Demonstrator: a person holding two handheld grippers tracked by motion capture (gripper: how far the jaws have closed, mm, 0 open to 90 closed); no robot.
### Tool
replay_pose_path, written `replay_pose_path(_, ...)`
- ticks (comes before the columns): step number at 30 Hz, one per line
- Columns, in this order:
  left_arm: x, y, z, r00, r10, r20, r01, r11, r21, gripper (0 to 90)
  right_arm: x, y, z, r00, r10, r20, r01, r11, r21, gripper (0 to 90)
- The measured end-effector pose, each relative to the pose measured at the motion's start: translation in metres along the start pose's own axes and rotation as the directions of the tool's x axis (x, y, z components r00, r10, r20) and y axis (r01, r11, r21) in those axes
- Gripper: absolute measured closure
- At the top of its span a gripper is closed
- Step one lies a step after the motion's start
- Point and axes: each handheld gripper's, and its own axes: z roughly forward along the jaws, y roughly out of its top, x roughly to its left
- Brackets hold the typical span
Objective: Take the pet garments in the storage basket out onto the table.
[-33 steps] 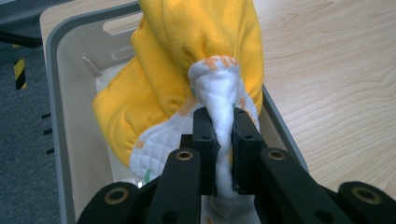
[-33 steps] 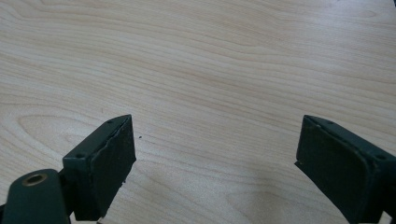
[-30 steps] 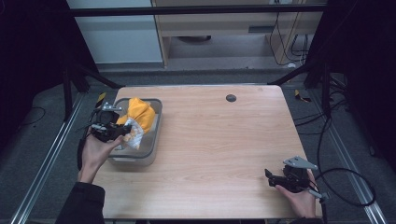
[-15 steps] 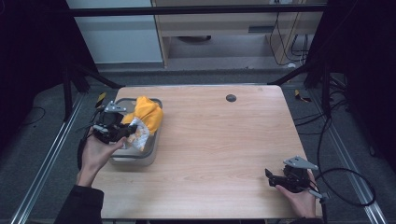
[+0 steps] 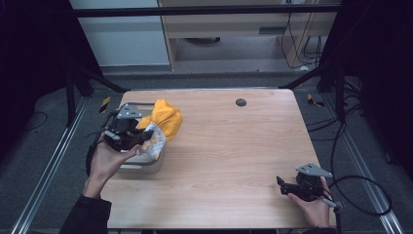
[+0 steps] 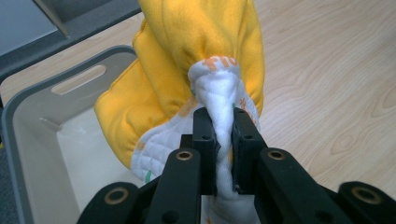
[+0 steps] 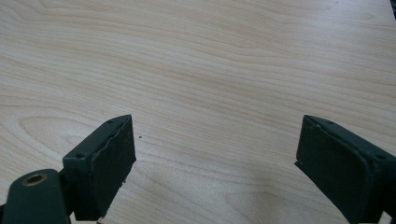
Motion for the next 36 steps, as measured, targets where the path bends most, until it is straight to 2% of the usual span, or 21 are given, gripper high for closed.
replay_pose_path(10, -0.019, 0.01, 0.003, 0.9986, 0.042, 0.031, -0.042, 0.999, -0.016, 82.7, -0.001, 0.0, -0.001, 1.0, 0.007, -0.005, -0.007, 1.0, -0.004, 11.8)
replay_pose_path(16, -0.033, 0.016, 0.008, 0.9958, 0.069, 0.06, -0.068, 0.9975, -0.018, 82.7, 0.0, 0.0, -0.002, 1.0, 0.009, -0.004, -0.009, 1.0, -0.006, 11.9)
replay_pose_path(25, -0.053, 0.021, 0.021, 0.9891, 0.106, 0.103, -0.102, 0.994, -0.039, 82.7, -0.001, 0.0, -0.002, 1.0, 0.002, 0.003, -0.002, 1.0, -0.008, 12.1)
replay_pose_path(28, -0.06, 0.02, 0.026, 0.9858, 0.121, 0.116, -0.118, 0.9925, -0.032, 82.6, 0.0, 0.0, -0.003, 1.0, 0.007, -0.001, -0.007, 1.0, -0.009, 12.2)
replay_pose_path(36, -0.072, 0.021, 0.041, 0.9789, 0.131, 0.156, -0.129, 0.9913, -0.027, 82.6, 0.0, 0.0, -0.003, 1.0, 0.004, 0.0, -0.004, 1.0, -0.012, 12.3)
